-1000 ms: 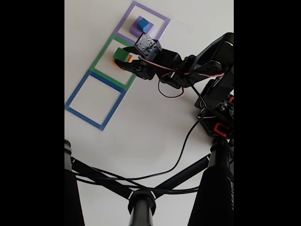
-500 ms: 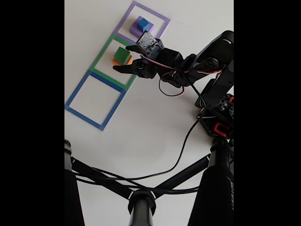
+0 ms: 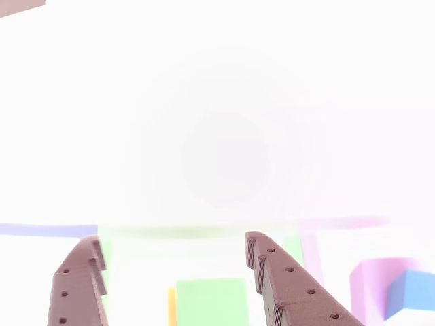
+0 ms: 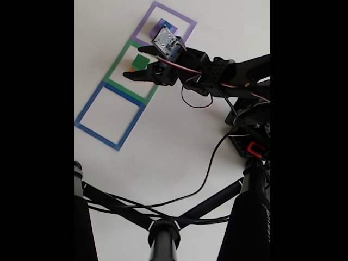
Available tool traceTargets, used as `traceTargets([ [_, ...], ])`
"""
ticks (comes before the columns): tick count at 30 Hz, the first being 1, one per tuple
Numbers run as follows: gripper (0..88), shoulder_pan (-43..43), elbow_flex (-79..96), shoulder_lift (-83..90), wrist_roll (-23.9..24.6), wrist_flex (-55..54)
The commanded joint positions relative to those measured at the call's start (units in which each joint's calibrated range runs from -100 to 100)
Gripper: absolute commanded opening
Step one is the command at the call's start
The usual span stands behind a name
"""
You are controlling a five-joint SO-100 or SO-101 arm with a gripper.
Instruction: Tower of hanoi
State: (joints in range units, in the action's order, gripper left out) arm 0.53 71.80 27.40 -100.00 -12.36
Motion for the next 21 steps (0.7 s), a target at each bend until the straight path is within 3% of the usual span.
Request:
traceTargets([
  [1, 6.0, 1.2, -13.7, 14.2, 0.0, 33.6],
  [3, 0.2, 1.8, -19.5, 17.2, 0.0, 44.5],
  [12, 0.0, 8.6, -57.5, 15.8, 0.0, 90.2],
  [16, 0.0, 12.5, -68.4, 12.5, 0.0, 100.9],
  [21, 0.0, 17.6, -72.9, 12.4, 0.0, 105.7],
])
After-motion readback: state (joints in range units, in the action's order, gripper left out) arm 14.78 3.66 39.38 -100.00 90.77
